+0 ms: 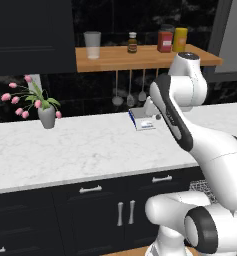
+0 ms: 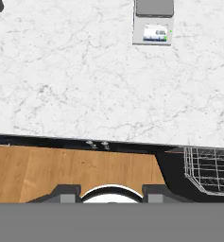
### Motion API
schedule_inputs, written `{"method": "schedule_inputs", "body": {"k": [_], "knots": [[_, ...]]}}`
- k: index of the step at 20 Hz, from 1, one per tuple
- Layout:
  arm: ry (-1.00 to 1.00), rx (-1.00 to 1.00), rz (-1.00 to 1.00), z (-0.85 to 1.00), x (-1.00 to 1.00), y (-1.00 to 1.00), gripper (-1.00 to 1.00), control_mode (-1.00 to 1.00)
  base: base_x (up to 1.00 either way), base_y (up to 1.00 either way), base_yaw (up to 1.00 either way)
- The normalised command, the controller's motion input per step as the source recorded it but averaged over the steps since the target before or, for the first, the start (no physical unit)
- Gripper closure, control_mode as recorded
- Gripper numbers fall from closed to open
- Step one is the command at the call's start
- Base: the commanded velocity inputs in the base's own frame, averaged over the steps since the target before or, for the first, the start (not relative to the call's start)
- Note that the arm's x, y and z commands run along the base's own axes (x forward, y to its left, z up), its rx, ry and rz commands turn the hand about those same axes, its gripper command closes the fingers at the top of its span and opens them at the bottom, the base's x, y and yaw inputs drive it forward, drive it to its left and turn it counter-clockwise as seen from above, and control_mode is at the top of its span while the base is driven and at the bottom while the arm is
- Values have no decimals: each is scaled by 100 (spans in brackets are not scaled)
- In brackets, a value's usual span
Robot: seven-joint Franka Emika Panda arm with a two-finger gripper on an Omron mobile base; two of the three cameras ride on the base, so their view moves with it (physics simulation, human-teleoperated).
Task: Pick up the cup and bowl from the counter, place them in the dishwasher, and close the dishwasher door.
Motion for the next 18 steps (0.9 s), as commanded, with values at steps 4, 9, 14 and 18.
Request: {"method": "schedule_inputs", "body": {"k": [4,9,14,18], "knots": [[0,-10,0,-13,2,-27,-100,-100,0,0,0],[0,-27,-6,-36,12,-67,-100,-100,0,0,0],[8,-26,-19,-43,38,-95,-100,-100,0,0,0],[22,-6,-22,-24,36,-100,-100,-100,0,0,0]]}}
